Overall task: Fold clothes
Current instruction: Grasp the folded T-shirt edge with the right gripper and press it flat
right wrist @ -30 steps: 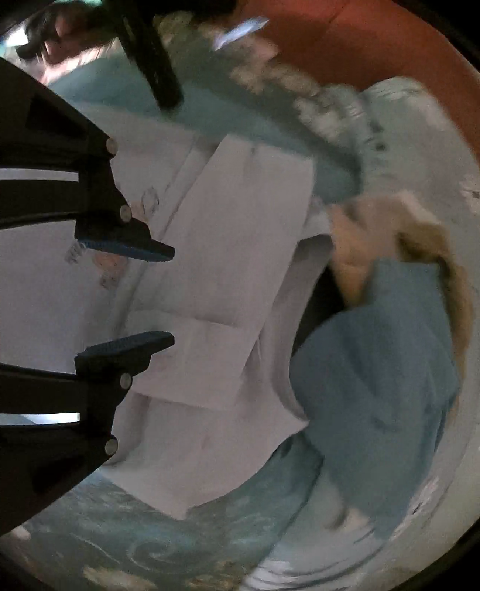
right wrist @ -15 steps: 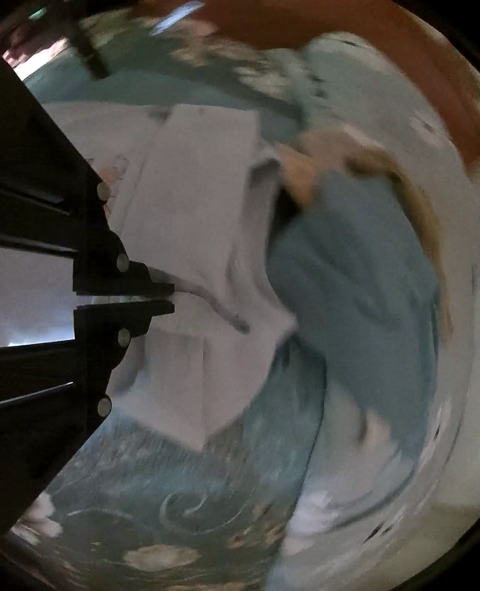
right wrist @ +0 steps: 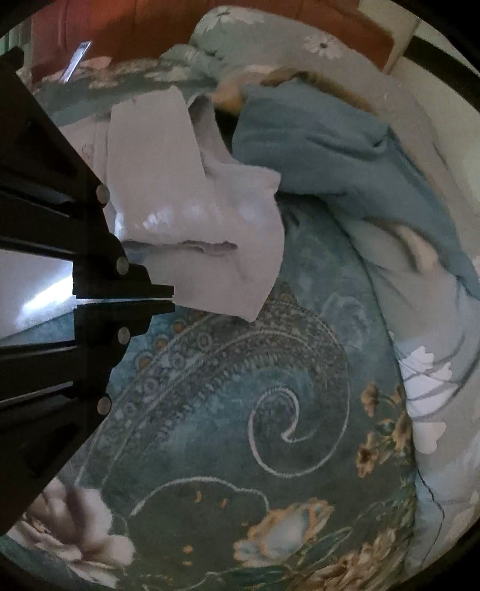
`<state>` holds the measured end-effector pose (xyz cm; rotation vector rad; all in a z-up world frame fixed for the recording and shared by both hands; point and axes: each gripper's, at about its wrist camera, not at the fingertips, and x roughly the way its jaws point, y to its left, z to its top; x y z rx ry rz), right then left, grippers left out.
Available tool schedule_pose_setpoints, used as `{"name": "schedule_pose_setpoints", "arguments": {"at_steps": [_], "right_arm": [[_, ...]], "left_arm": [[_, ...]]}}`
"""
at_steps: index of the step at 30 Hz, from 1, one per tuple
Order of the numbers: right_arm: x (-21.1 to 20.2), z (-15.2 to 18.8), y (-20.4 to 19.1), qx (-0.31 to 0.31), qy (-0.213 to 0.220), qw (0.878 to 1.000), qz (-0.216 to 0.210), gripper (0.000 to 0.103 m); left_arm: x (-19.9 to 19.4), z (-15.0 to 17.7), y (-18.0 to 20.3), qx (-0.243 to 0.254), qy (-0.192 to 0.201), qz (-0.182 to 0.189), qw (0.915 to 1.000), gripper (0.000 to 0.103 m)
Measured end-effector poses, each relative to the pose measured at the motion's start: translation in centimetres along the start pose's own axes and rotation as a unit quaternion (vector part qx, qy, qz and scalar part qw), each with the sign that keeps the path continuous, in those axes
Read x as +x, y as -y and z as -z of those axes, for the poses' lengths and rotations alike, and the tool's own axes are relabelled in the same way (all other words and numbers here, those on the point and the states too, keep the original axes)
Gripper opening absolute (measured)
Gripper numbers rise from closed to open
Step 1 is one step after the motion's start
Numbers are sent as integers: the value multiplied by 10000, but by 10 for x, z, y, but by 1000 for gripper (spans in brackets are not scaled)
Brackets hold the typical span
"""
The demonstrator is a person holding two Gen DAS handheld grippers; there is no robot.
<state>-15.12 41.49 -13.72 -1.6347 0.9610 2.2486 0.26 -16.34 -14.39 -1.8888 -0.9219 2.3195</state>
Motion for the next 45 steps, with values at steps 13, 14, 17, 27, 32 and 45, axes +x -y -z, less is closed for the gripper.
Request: {"name": "schedule_pose_setpoints", "arguments": {"at_steps": [13,14,17,27,32,45], "right_arm": [[-1,121,17,-1516,-2535,9549,-290,51],[2,129,26,-1384,-2709,9522,-294,51],[6,150,42,-1099,-2944,9487,-342,52],[7,194,29,-1367,-3169,9368,-567,58],[12,203,13,-1540,-3261,9298,-740,35],[-15,206,15,-1420,-2976,9427,-517,6]], "left_arm": [[41,43,4,584,-1079,524,9911,63],[44,45,3,614,-1137,547,9901,63],[44,51,-1,681,-1216,673,9880,63],[44,73,-29,173,-1756,1550,9720,63],[45,85,-42,-193,-1898,1976,9615,60],[6,102,-39,252,-1094,852,9900,51]]}}
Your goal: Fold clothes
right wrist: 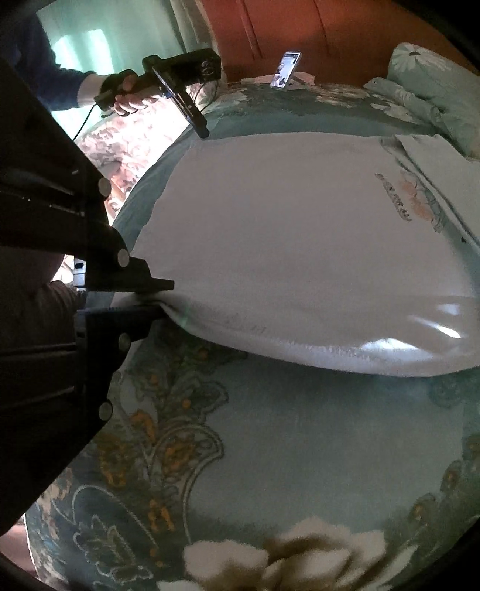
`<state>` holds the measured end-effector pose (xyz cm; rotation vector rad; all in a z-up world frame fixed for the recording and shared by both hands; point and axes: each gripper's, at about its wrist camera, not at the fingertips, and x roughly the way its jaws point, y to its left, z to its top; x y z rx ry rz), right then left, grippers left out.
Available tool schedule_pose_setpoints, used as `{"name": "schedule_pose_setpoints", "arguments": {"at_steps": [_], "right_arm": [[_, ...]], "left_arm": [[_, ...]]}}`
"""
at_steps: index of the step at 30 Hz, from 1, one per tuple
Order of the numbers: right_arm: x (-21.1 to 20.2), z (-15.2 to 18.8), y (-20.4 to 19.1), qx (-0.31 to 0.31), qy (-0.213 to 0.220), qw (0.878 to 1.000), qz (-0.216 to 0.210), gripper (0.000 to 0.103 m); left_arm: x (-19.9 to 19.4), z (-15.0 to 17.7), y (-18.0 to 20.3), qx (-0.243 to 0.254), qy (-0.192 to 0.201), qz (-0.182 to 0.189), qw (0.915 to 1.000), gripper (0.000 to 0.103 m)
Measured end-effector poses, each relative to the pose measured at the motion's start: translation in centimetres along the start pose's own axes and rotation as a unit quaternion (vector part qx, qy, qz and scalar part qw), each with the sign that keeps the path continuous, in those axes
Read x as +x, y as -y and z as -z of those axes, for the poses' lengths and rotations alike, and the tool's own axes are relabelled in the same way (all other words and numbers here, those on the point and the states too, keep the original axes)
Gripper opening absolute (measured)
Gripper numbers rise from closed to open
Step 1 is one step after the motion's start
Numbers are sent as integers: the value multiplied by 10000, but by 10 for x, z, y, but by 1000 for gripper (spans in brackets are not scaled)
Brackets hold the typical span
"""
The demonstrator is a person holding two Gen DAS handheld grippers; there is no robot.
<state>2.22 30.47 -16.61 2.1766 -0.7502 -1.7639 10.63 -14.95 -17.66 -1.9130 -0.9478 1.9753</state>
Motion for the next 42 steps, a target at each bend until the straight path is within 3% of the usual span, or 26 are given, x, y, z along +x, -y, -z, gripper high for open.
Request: {"name": "schedule_pose_setpoints", "arguments": {"at_steps": [3,5,6,8,11,17,25,28,33,42], "right_arm": [[-9,3,-6,-8,163,9998,-90,6],[-11,0,-13,1,252,9996,-159,6],[-11,-4,-20,5,298,9993,-204,6],[-18,-2,-24,-29,419,9985,-354,6],[-28,-13,-21,-106,639,9963,-558,6],[-79,-10,-18,-244,1094,9901,-840,6],[-122,-15,-20,-291,1476,9744,-1672,6],[-138,-20,-25,-342,1547,9713,-1773,6],[-144,-24,-23,-203,1579,9704,-1814,6],[-138,-58,-18,551,1678,9652,-1930,6]], "left_arm": [[17,1,-4,-85,-362,110,9992,51],[25,3,1,-130,-330,128,9993,49],[26,4,4,-158,-297,149,9993,39],[28,8,8,-262,-269,259,9990,7],[23,15,12,-319,2,426,9986,7],[-26,20,33,-507,880,1080,9889,7],[-98,16,67,-385,1794,1139,9764,7],[-117,5,73,-408,2045,1213,9705,7],[-130,-29,91,-417,2164,1430,9649,7],[-125,-103,92,93,1812,1616,9700,7]]}}
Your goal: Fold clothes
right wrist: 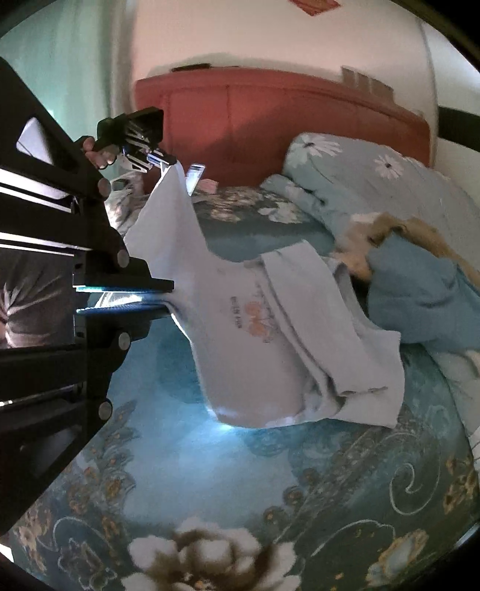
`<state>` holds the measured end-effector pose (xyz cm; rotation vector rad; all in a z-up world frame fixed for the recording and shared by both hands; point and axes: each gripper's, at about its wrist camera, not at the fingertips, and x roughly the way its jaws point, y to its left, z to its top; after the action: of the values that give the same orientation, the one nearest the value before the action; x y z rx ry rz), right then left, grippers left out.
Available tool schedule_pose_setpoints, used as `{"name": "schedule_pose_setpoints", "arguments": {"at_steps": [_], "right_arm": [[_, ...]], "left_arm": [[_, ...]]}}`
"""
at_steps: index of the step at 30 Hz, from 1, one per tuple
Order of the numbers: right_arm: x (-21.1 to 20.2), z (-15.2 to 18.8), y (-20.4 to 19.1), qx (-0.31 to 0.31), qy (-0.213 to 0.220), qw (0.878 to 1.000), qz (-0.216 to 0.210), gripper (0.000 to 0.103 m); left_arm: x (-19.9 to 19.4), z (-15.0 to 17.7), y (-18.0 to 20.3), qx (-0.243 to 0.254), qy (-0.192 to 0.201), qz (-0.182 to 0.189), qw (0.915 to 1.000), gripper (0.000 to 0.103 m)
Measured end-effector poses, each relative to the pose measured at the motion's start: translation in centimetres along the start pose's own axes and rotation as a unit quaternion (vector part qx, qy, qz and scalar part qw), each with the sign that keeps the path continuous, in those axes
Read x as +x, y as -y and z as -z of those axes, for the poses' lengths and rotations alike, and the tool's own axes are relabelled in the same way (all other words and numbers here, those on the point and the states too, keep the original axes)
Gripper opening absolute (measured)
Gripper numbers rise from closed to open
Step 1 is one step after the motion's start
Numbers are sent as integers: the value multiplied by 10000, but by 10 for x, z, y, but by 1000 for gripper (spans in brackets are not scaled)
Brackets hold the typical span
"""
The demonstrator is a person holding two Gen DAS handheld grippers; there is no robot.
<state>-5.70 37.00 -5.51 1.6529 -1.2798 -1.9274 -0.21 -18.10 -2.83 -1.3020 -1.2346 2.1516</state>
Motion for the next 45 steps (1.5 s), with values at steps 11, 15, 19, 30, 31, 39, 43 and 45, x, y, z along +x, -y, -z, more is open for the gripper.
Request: {"name": "schedule_pose_setpoints", "arguments": {"at_steps": [11,15,19,30,31,39,43,45], "right_arm": [[32,-114,-5,543,212,9983,59,6],[36,-154,22,969,364,9946,59,6],[39,-182,51,1303,512,9901,-2,6],[25,-200,74,1196,1335,9838,-20,38],[23,-193,73,1130,1355,9843,46,38],[54,-115,103,655,718,9941,483,51],[70,-101,111,816,710,9937,305,51],[79,-100,107,801,760,9938,128,51]], "left_arm": [[103,-128,-19,-85,-397,-326,9986,7],[160,-157,-26,-260,-618,-544,9963,7],[212,-173,-34,-385,-816,-775,9929,7],[219,-186,-60,-560,-724,-730,9931,51],[211,-179,-62,-403,-745,-887,9925,53],[190,-99,-96,198,-1503,-1642,9747,61],[196,-75,-101,191,-1507,-1667,9742,61],[198,-71,-100,112,-1443,-1597,9765,60]]}}
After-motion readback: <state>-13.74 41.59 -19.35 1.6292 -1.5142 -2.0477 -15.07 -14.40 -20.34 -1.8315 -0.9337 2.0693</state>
